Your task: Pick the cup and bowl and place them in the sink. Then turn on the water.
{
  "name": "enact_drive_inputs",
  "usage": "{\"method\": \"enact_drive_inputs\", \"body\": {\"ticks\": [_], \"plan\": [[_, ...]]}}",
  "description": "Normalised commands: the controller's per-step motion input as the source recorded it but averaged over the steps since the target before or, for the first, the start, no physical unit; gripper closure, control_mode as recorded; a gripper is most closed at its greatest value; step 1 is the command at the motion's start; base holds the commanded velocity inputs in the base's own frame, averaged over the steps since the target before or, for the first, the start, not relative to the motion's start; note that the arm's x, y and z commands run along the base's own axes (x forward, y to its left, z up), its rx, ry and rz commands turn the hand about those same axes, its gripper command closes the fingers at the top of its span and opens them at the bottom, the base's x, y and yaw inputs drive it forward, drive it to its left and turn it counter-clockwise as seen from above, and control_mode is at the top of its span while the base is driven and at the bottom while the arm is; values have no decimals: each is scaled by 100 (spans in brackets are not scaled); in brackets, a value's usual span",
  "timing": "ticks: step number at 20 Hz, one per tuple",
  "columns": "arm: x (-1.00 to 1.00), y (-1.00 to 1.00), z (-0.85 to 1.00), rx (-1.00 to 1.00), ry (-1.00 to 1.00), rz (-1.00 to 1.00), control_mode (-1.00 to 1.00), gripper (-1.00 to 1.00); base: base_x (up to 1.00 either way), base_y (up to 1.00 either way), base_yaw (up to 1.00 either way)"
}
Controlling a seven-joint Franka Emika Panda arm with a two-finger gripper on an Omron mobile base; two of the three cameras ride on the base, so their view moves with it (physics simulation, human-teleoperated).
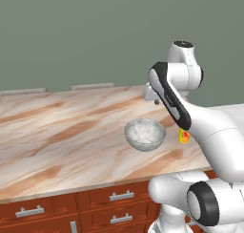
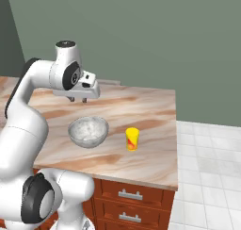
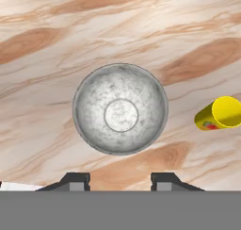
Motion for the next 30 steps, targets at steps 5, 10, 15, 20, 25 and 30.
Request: {"method": "enact_drive_inputs", "body": {"ticks": [5, 10, 15, 20, 25, 30], "plan": [[0, -39, -5, 0, 4, 0, -100, -100, 0, 0, 0], [0, -59, -21, 0, 1, 0, -100, -100, 0, 0, 0], [0, -45, -26, -1, 10, 0, -100, -100, 0, 0, 0], [0, -48, -37, -2, 6, 0, -100, -100, 0, 0, 0], [0, -40, -43, -1, 0, 0, -100, -100, 0, 0, 0], [5, -34, -36, 0, 0, 0, -100, -100, 0, 0, 0]]}}
